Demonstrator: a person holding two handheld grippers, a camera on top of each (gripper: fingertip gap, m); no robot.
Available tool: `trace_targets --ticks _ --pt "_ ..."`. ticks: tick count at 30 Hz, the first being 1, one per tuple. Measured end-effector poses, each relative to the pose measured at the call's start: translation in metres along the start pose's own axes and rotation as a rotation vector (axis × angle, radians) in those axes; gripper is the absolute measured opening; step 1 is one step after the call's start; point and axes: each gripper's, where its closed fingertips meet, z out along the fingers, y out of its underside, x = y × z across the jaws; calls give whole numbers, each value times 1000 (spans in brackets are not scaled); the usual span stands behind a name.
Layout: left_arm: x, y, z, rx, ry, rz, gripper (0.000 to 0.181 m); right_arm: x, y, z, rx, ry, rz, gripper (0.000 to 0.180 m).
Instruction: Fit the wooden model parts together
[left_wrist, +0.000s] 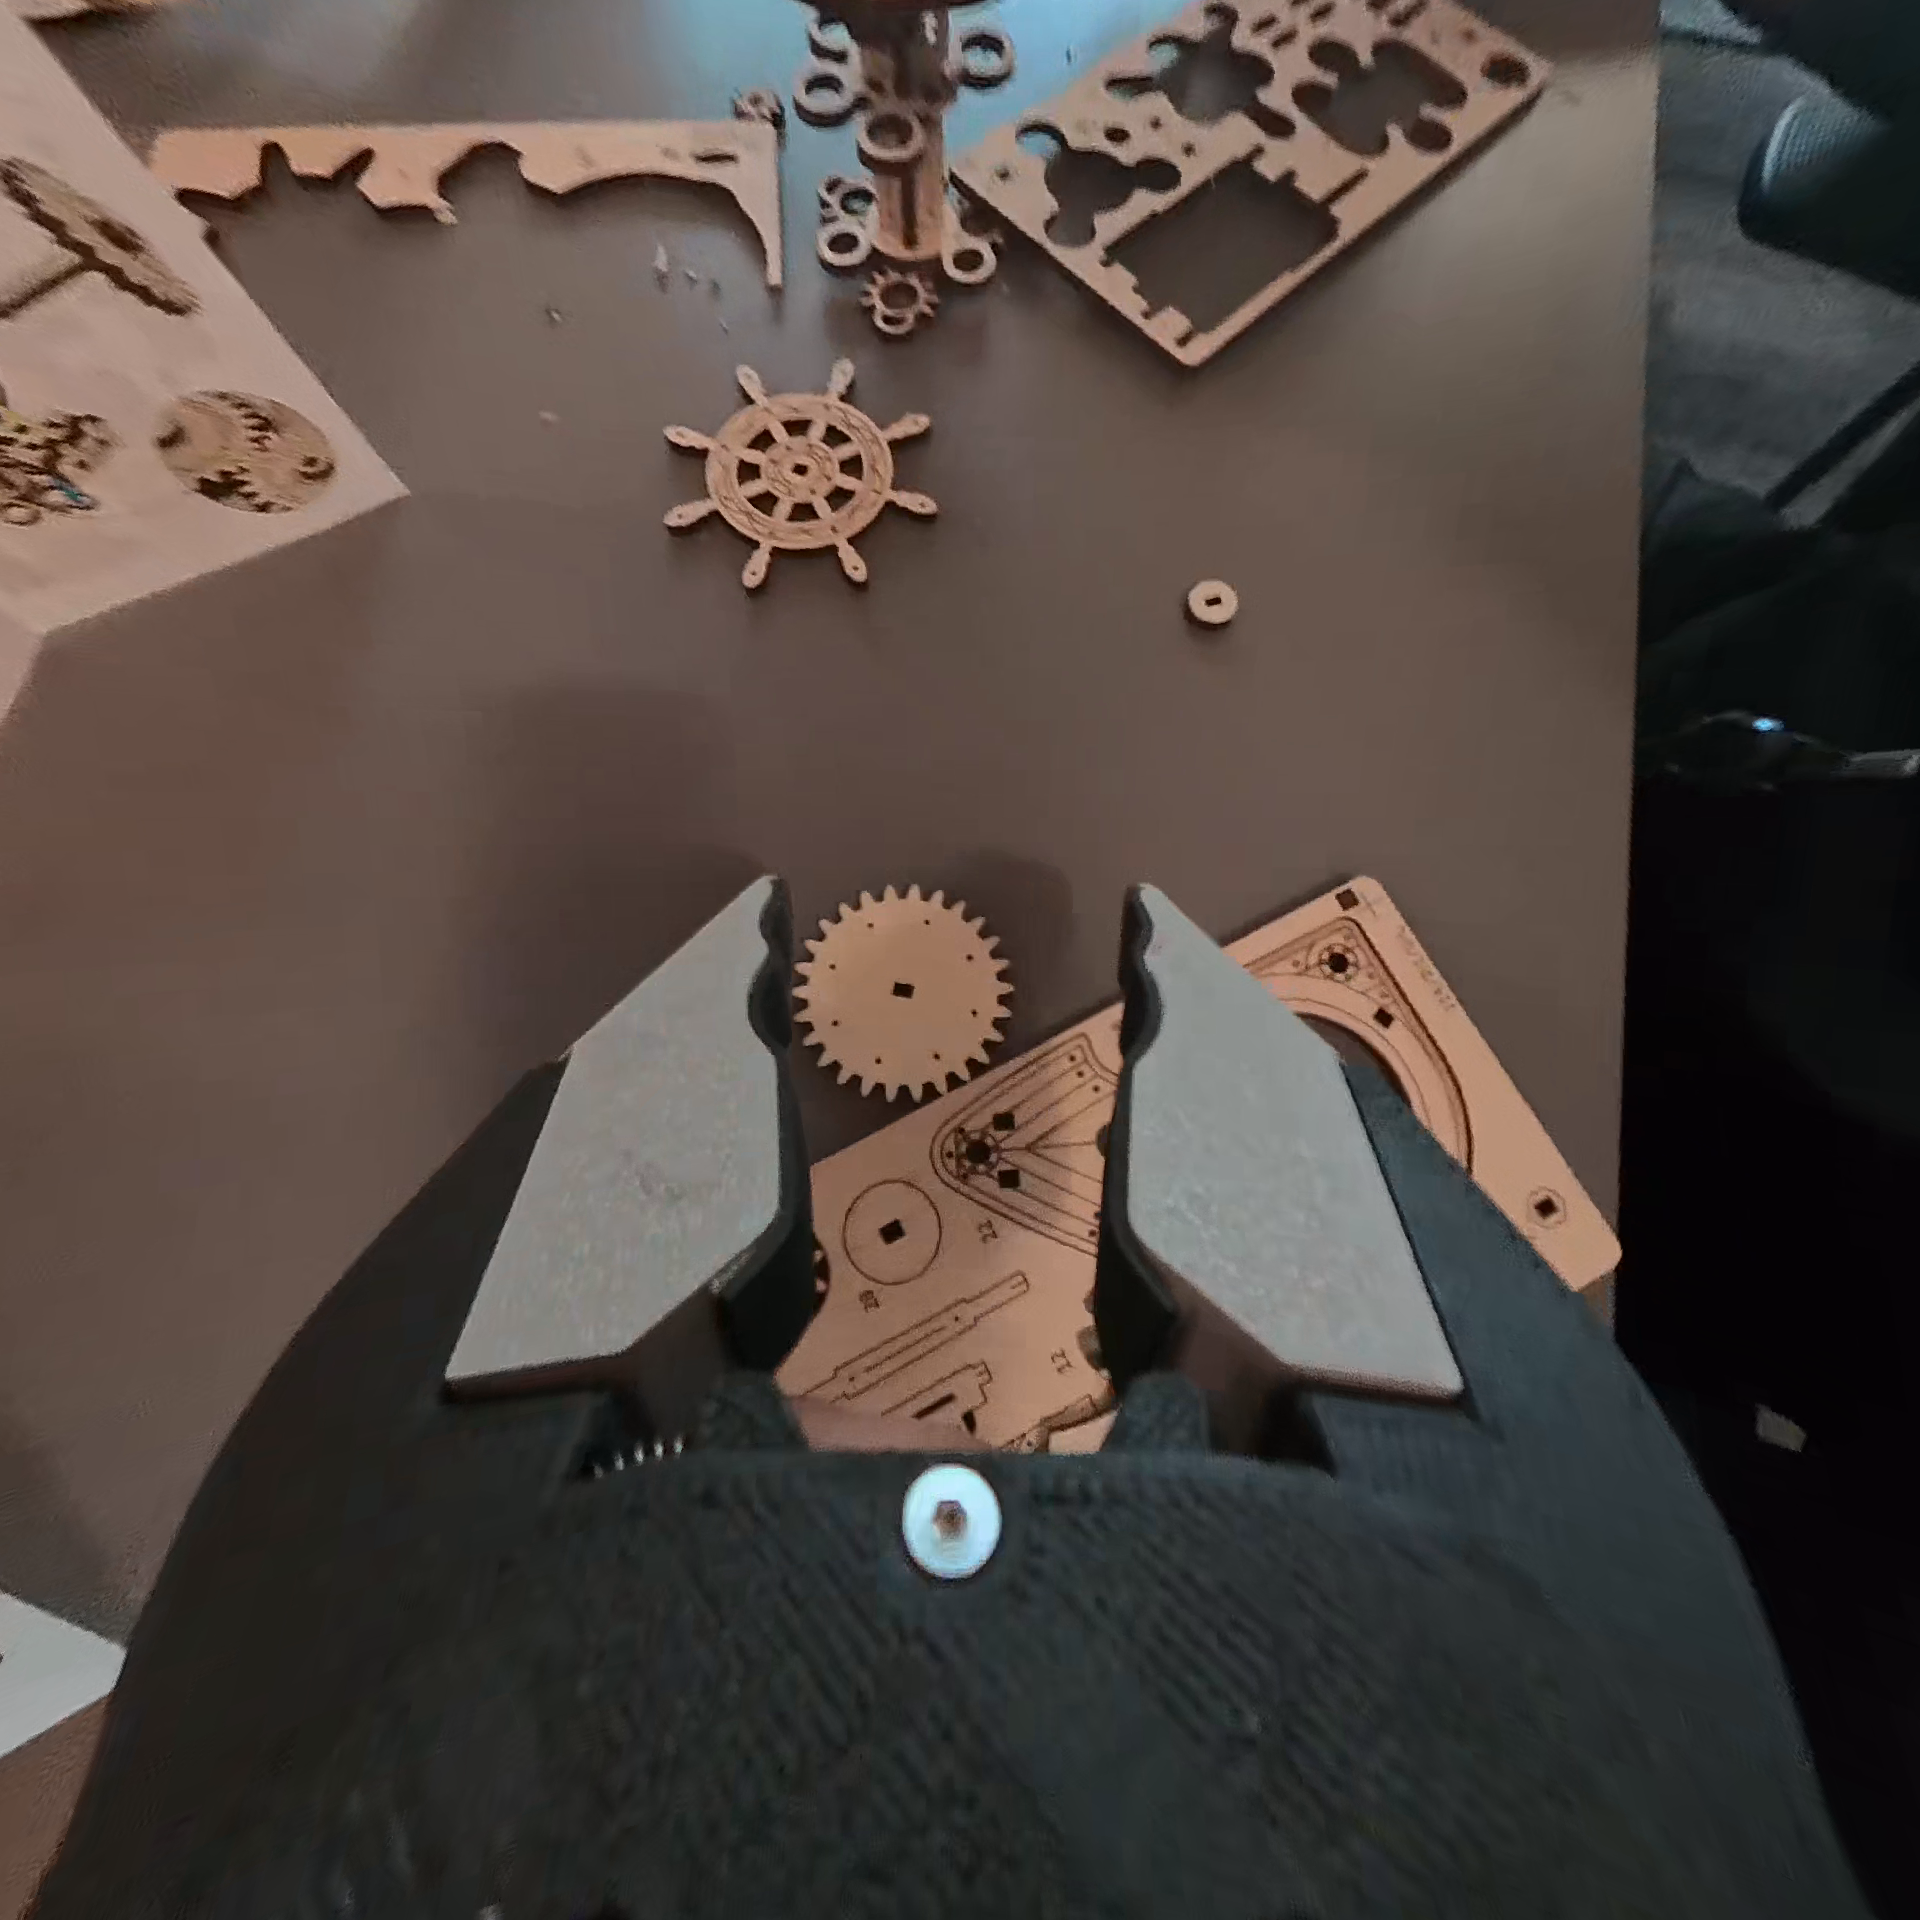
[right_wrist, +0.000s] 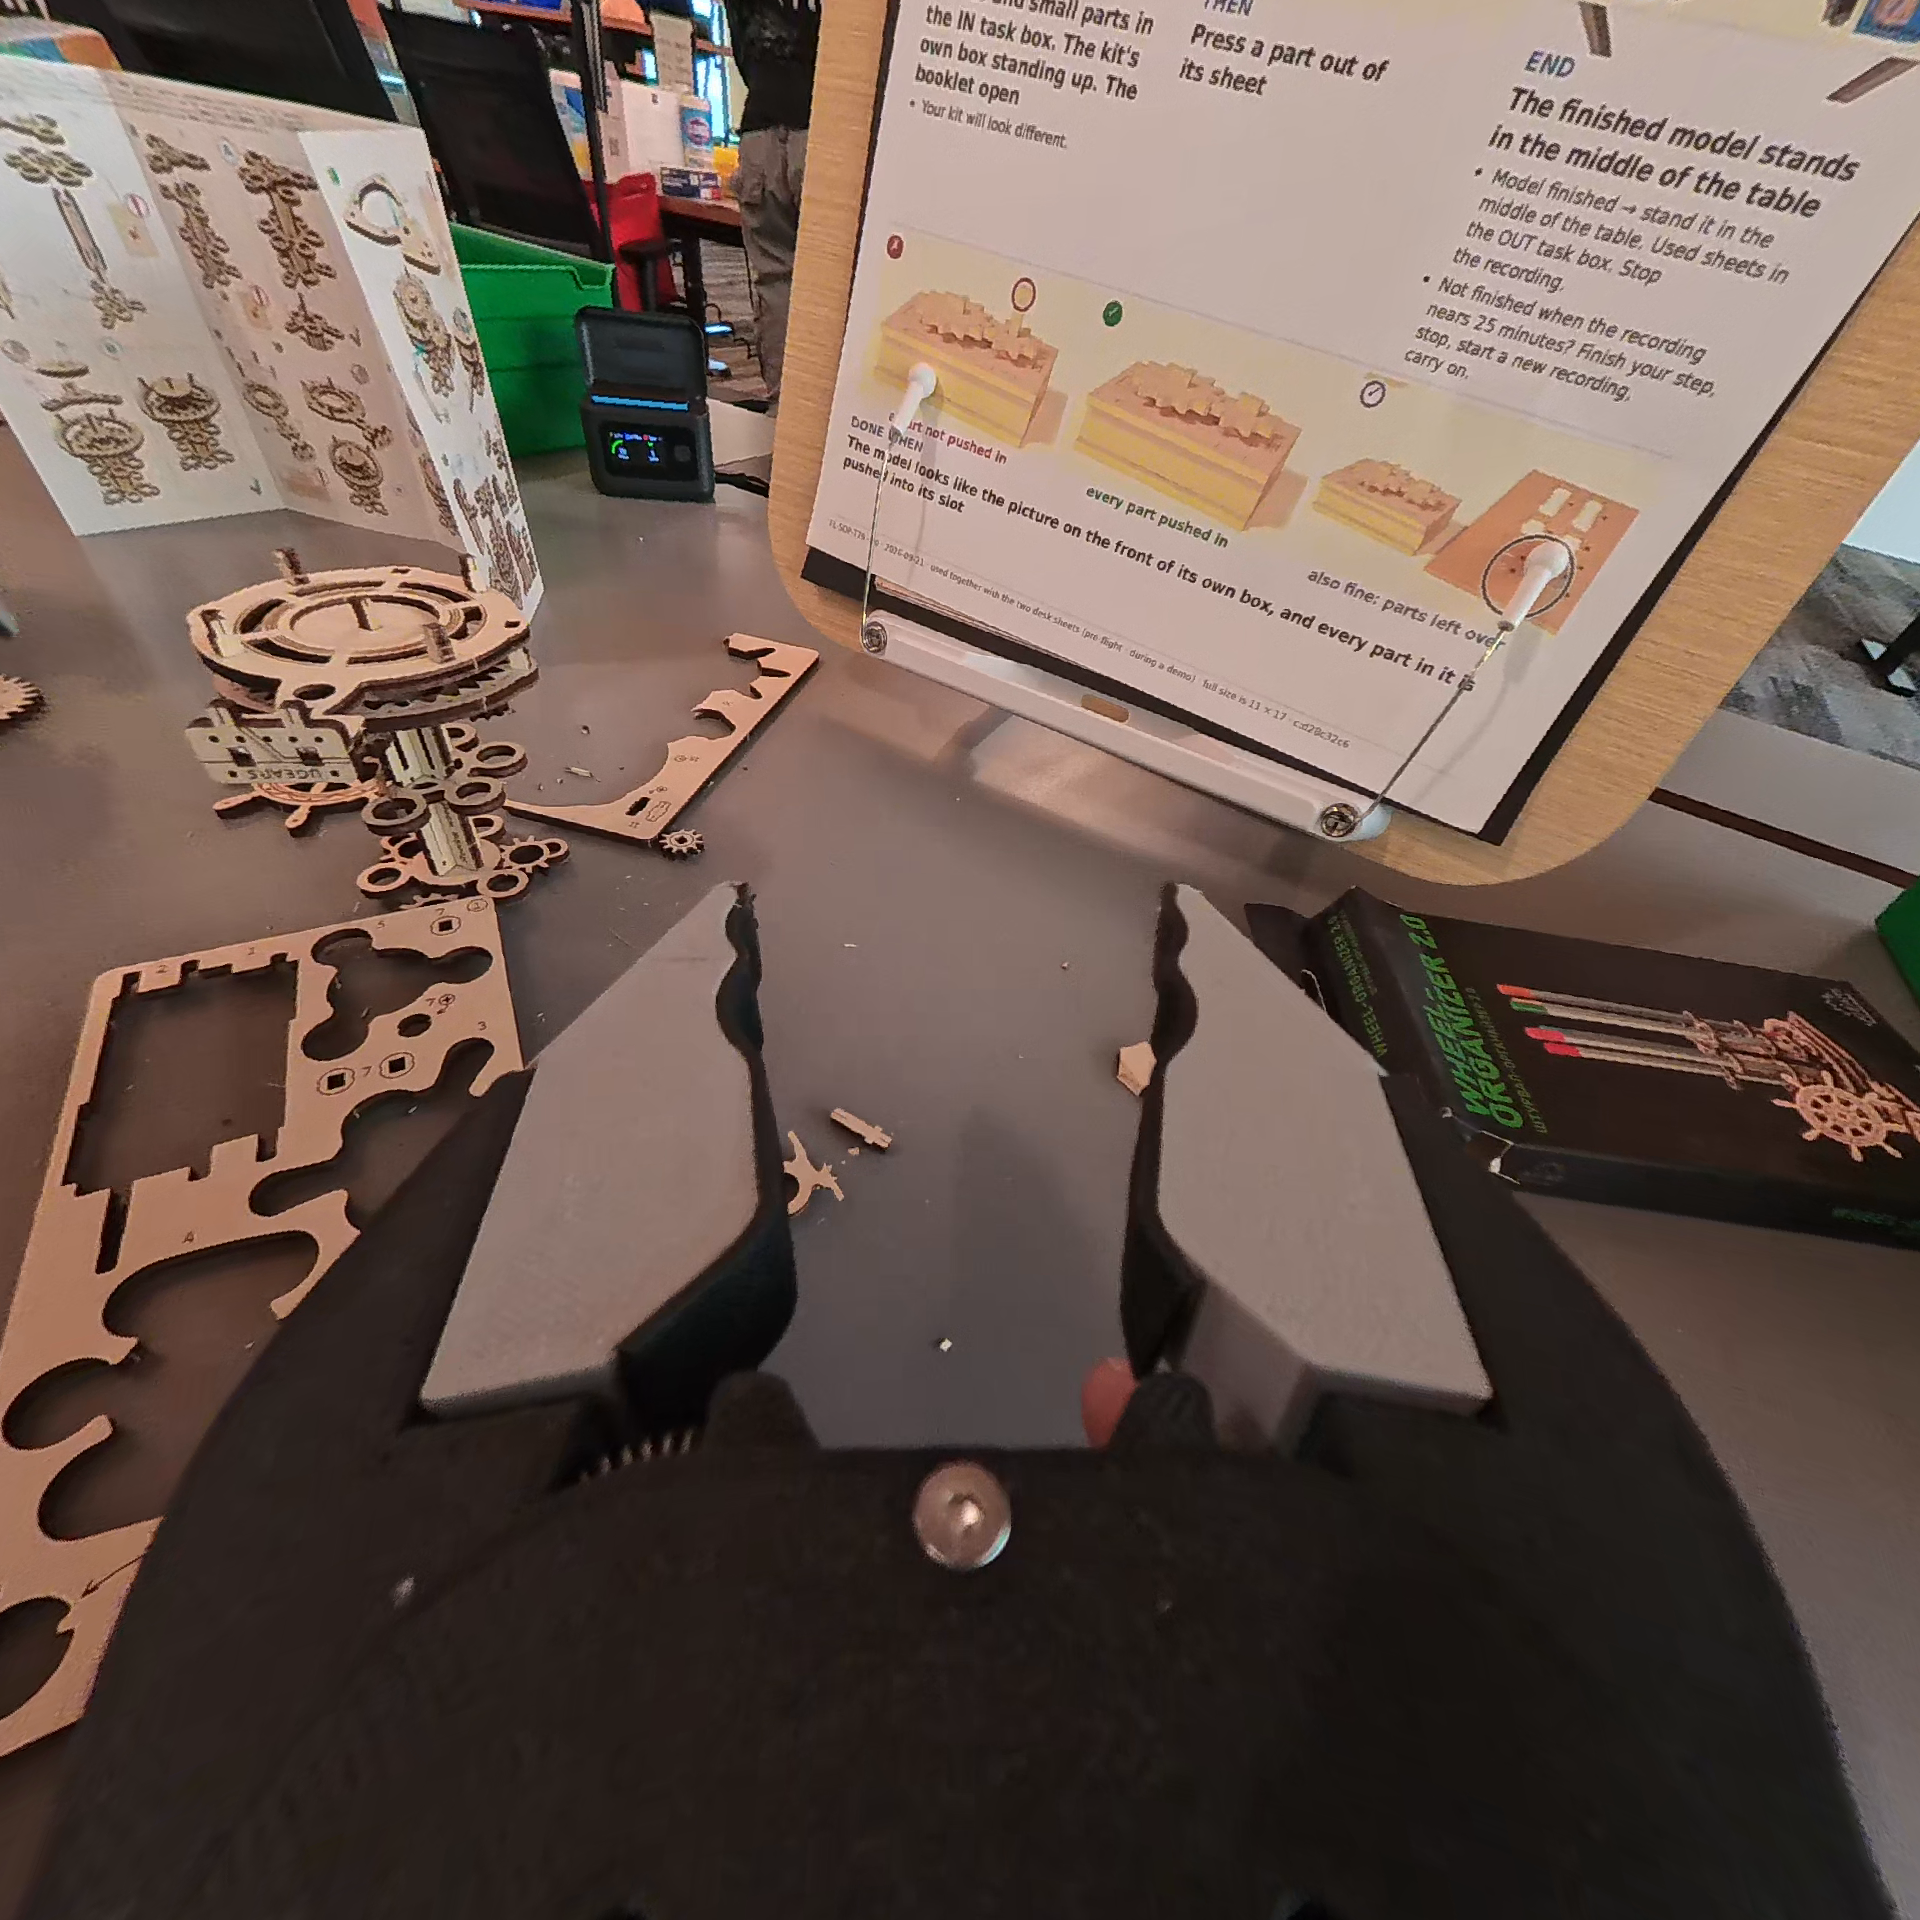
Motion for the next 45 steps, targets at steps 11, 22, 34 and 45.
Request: trace_targets --ticks 11,22,34,45 --pt "-11 19 13 -120 -69 32 55 1 0 0 2 9 1 74" --pt "-15 25 7 -133 -70 5 49 0 0 0 0 6 -2 73" --pt "-20 17 4 -87 -75 5 19 0 0 0 1 5 -1 73" --pt "-36 12 -8 -34 -144 -42 45 0 0 0 2 1 -3 73"
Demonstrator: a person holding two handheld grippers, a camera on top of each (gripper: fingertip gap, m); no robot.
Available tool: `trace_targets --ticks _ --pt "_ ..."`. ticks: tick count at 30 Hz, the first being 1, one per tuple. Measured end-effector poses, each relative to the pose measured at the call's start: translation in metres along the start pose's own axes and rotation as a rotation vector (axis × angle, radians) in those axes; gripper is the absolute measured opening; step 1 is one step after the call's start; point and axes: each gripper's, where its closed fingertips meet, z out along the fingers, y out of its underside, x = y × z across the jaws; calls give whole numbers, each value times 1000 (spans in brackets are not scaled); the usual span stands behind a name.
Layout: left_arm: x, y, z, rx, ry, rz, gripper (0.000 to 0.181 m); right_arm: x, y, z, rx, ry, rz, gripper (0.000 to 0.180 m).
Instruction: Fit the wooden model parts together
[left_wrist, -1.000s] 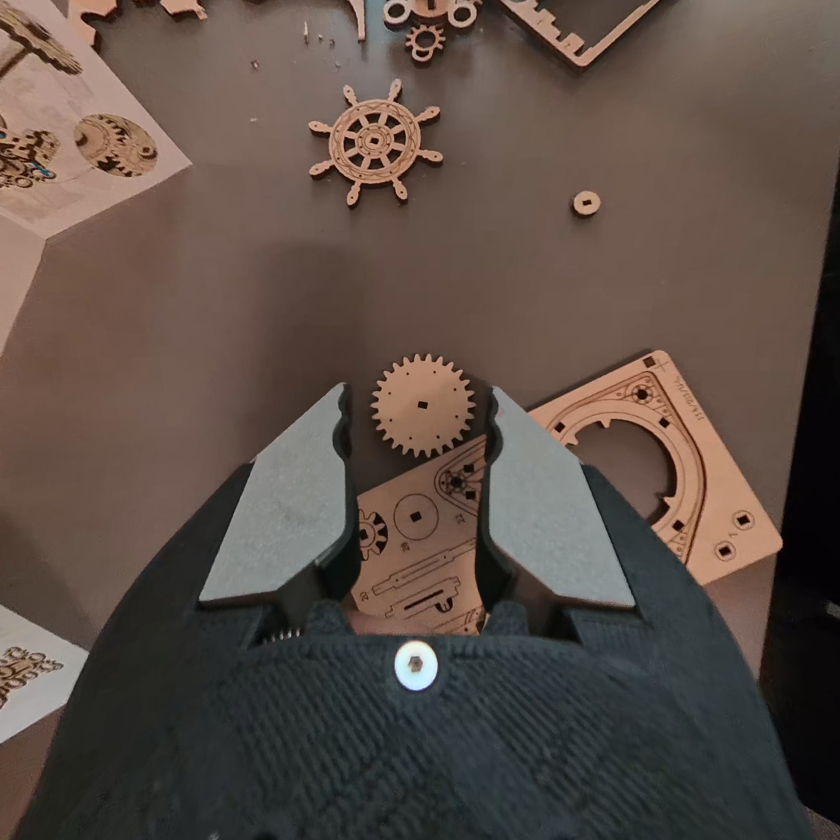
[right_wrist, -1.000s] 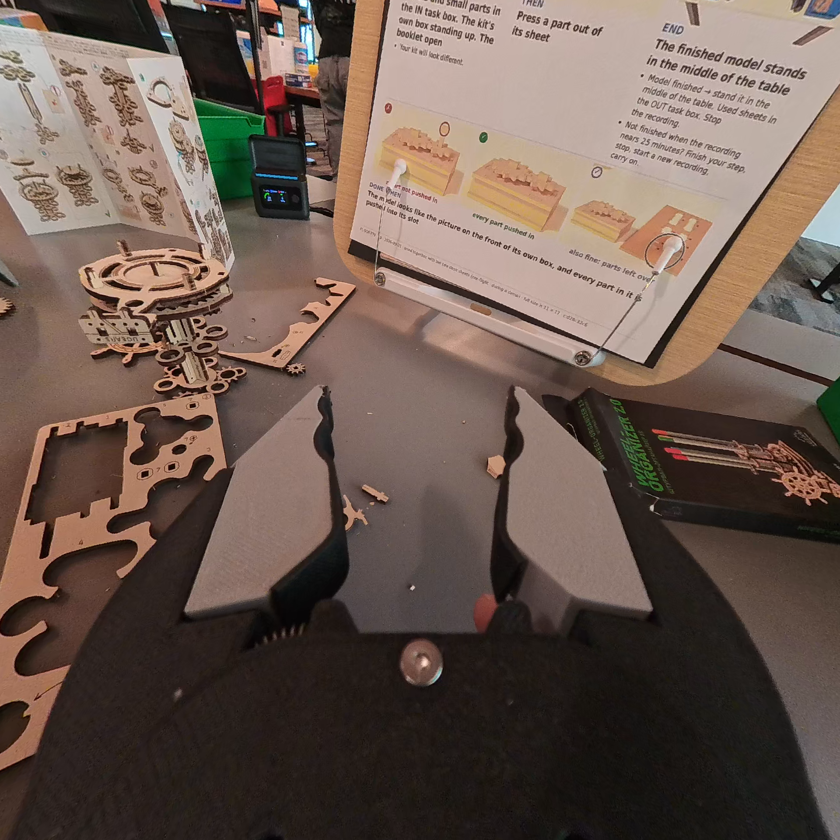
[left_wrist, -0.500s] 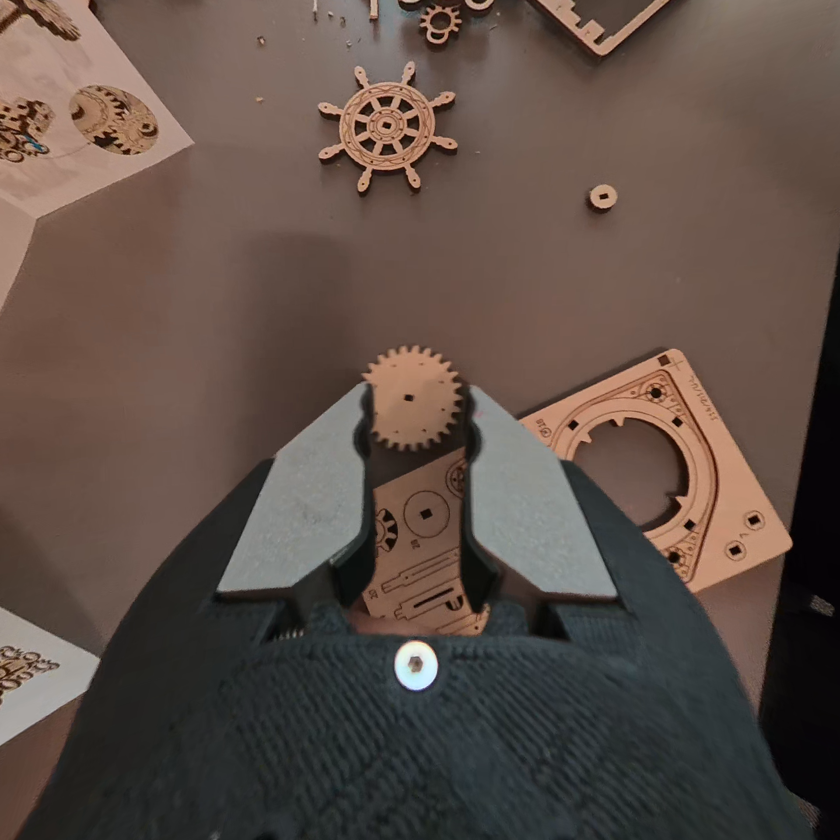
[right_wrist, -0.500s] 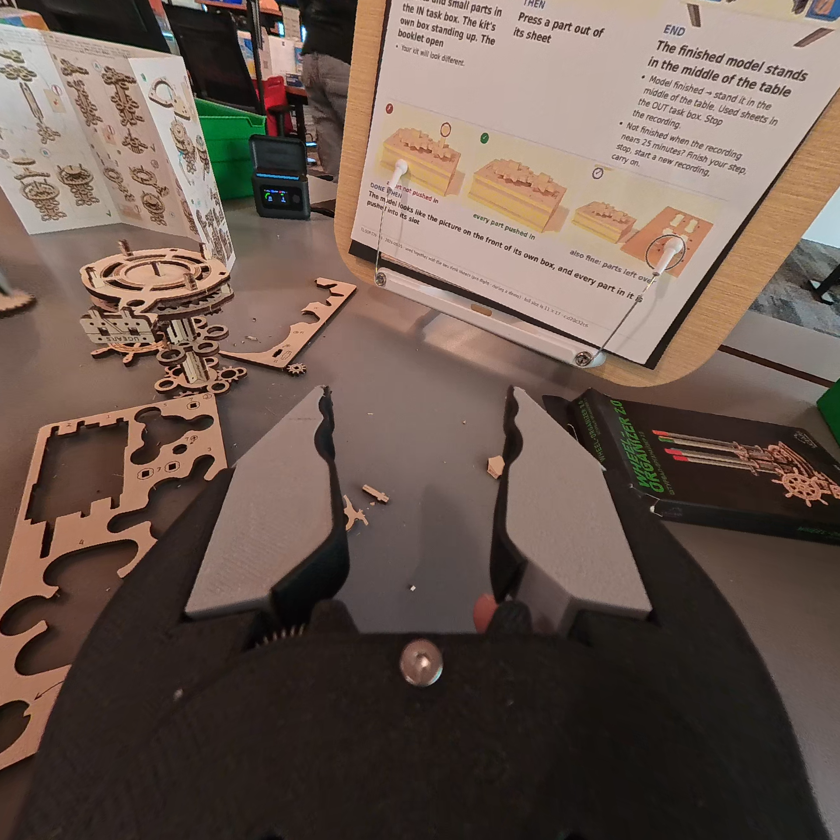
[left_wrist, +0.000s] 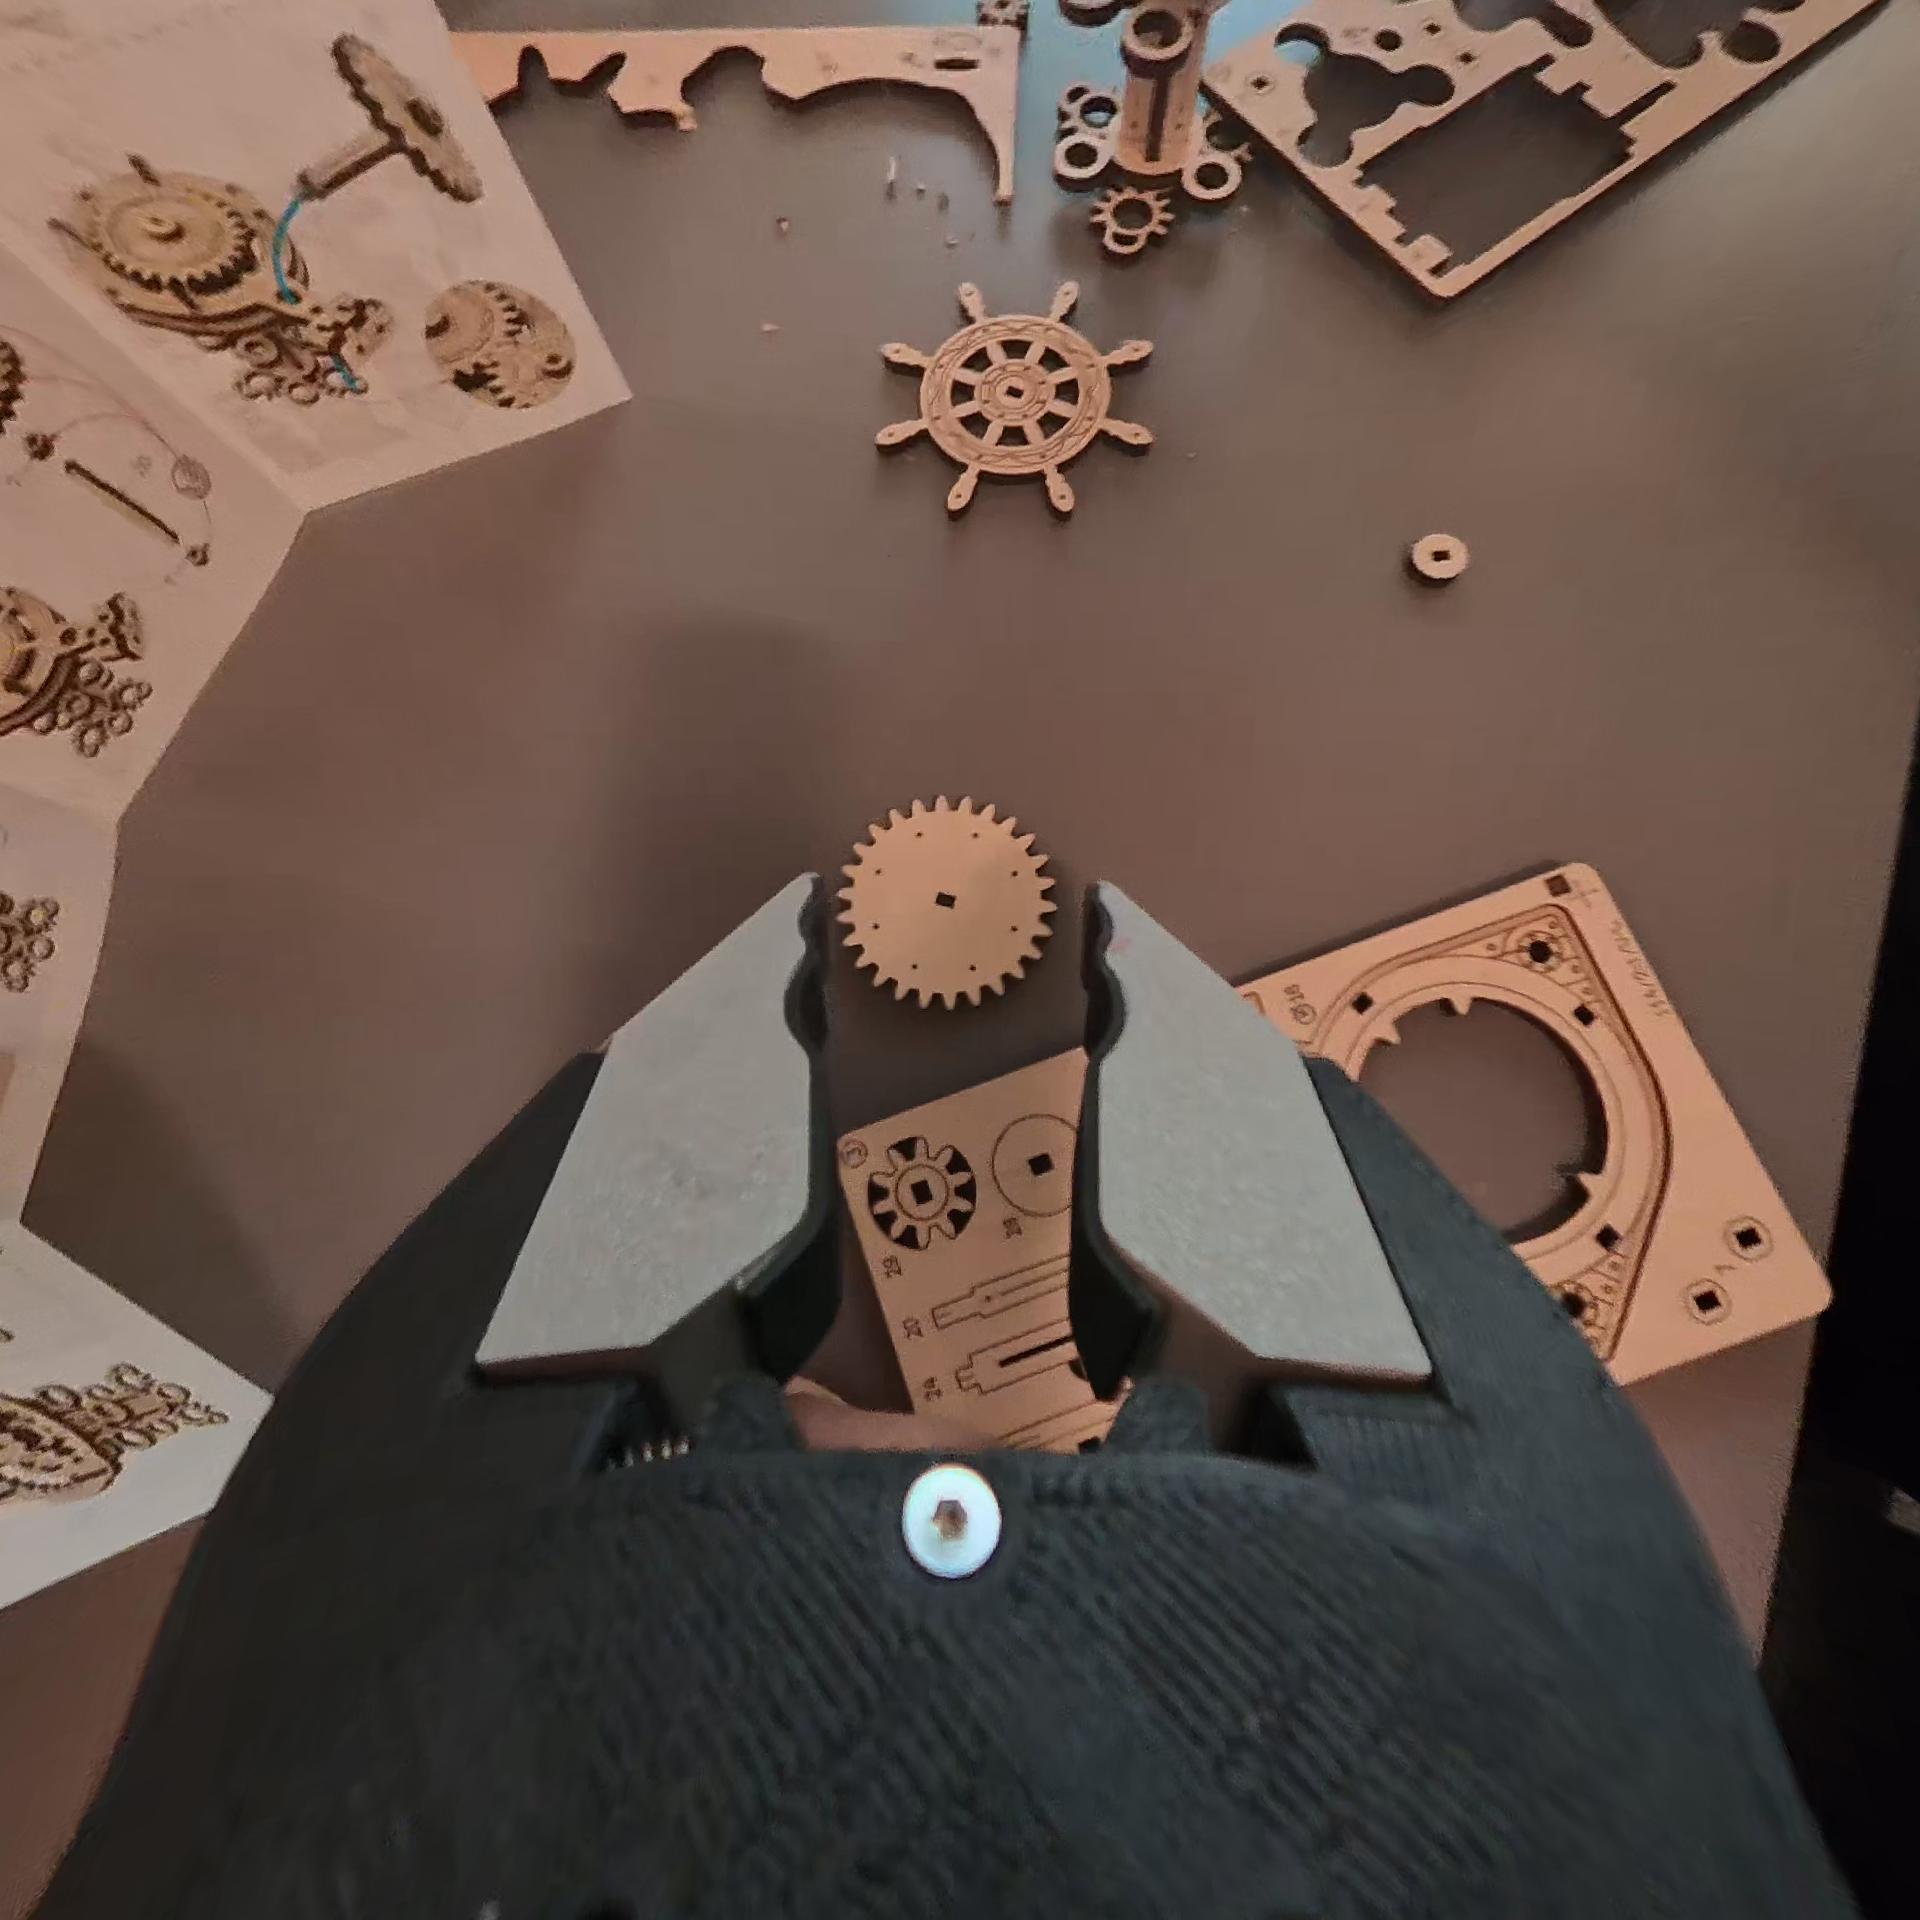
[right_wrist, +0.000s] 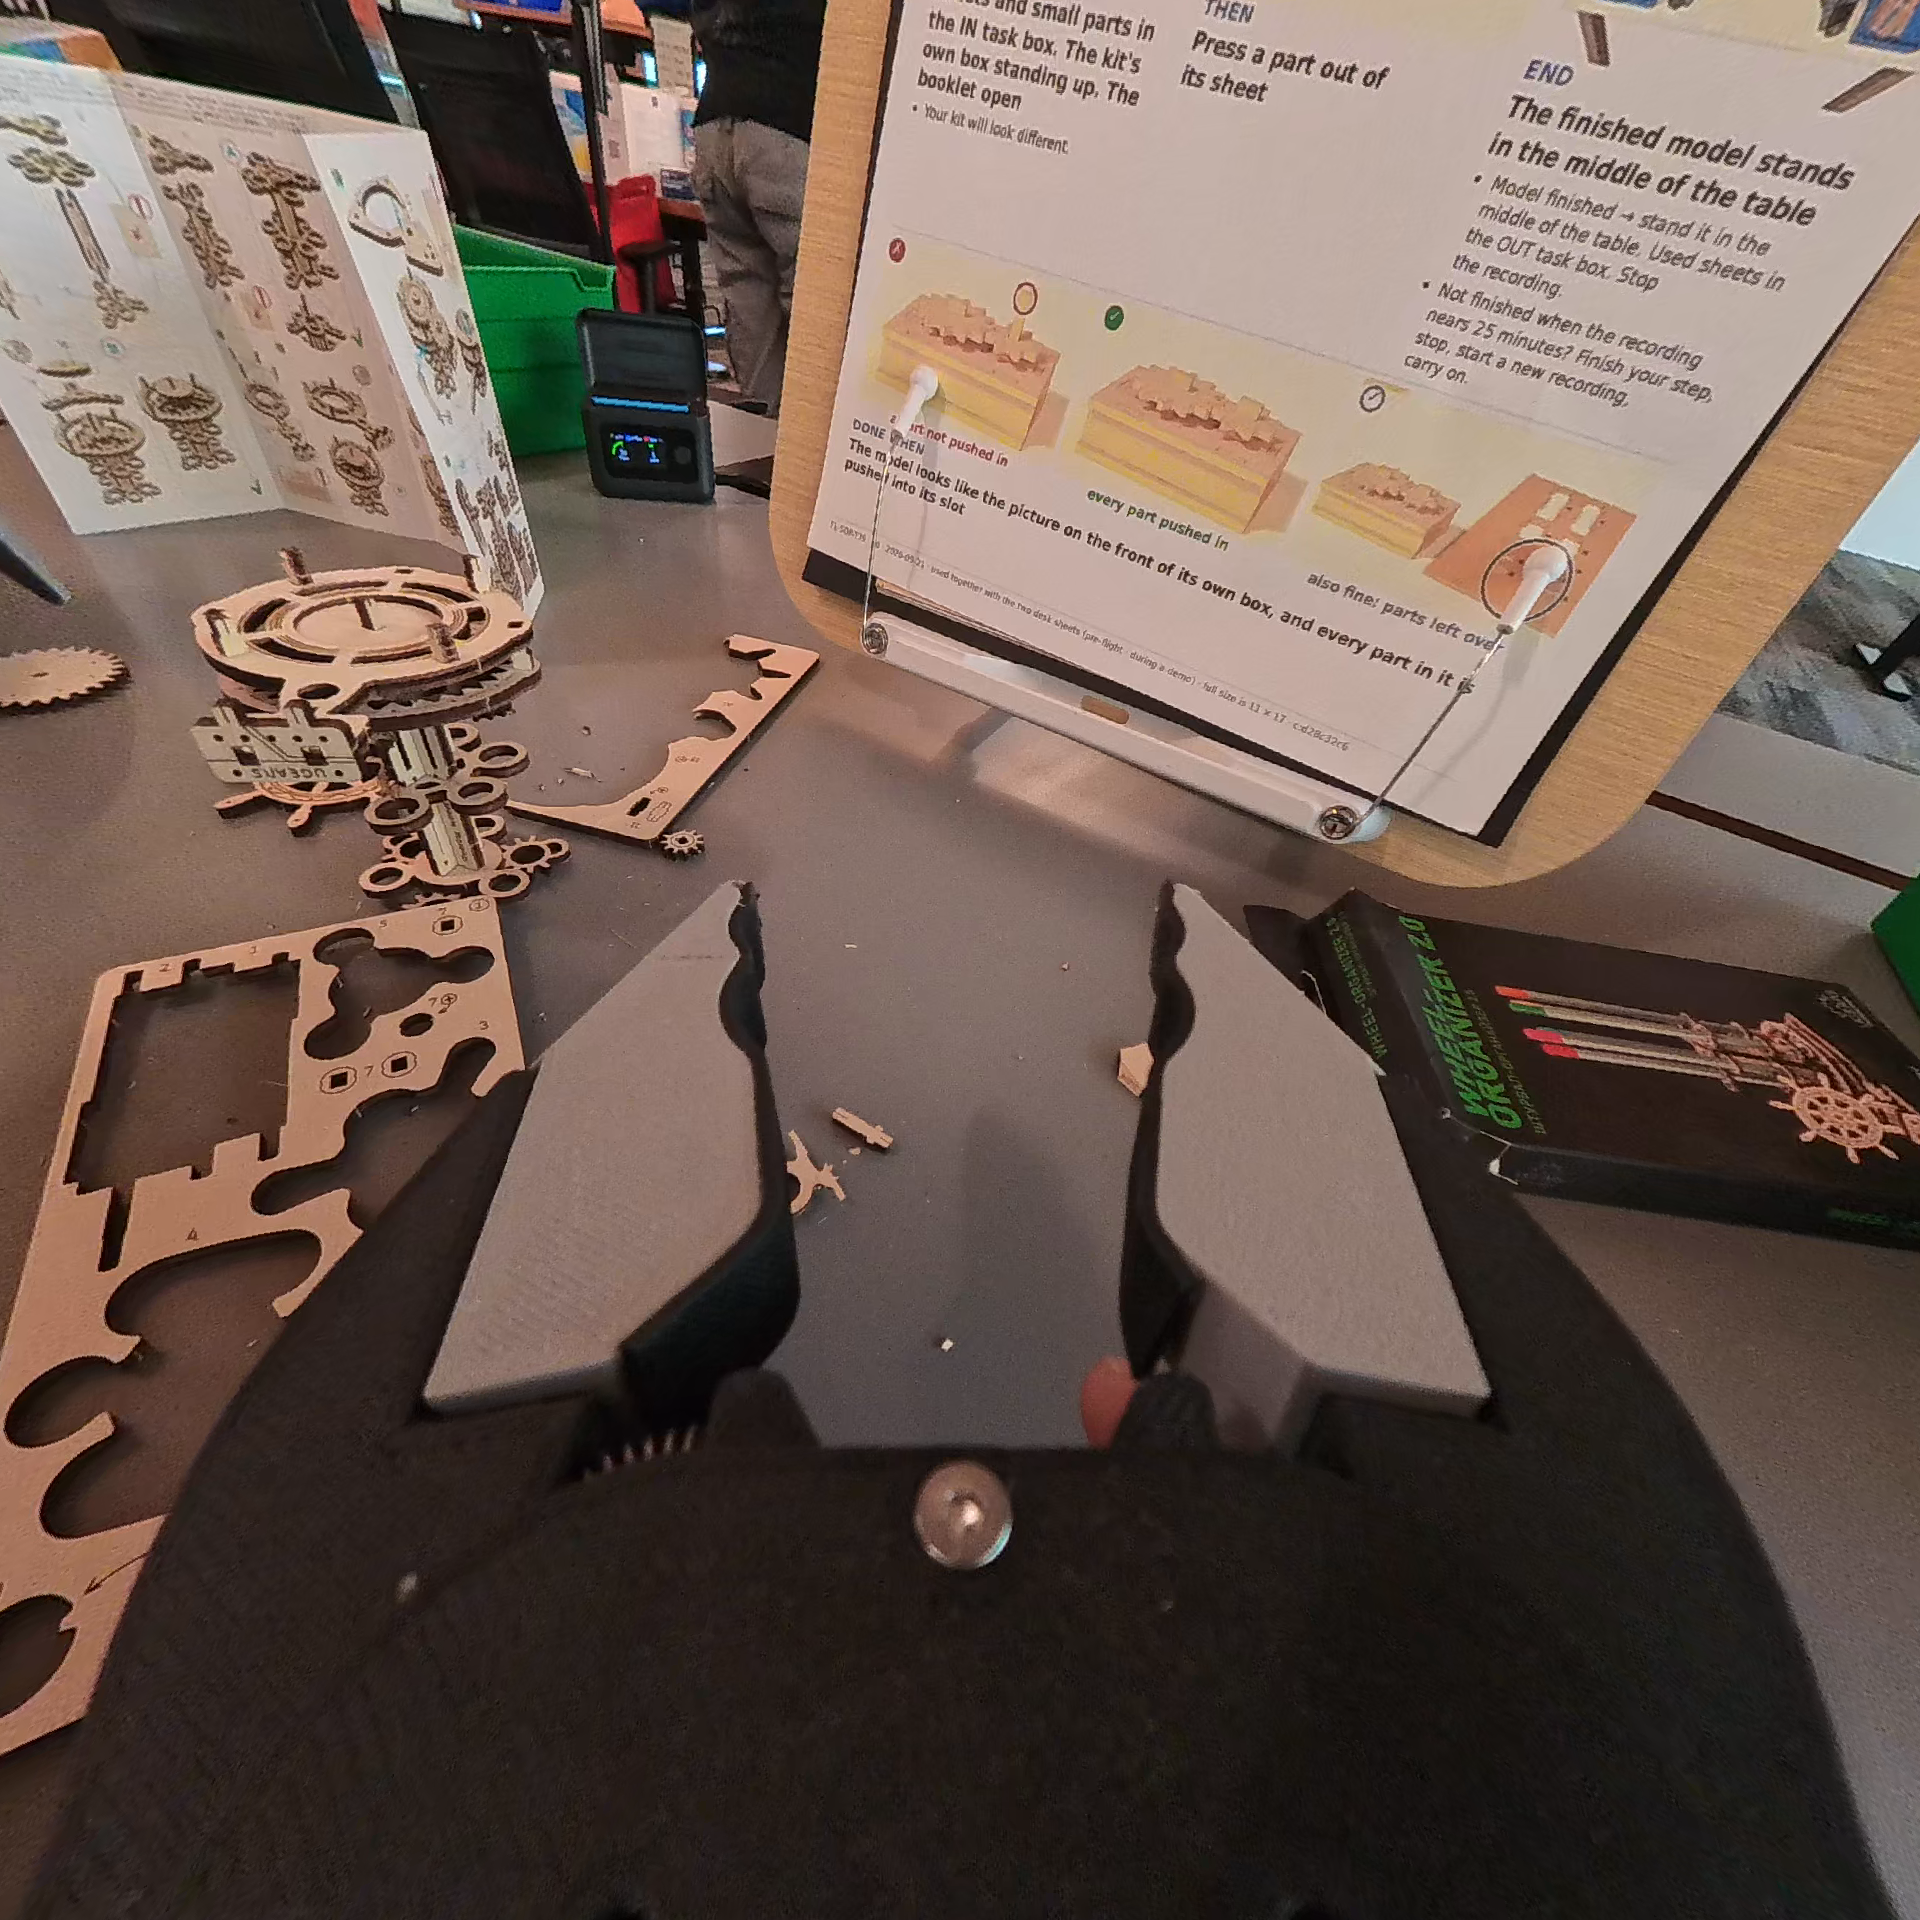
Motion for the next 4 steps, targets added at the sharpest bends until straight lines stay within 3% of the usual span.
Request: trace_targets --ticks 4 --pt "0 10 9 -63 -6 13 50 0 0 0 1 -1 -2 73"
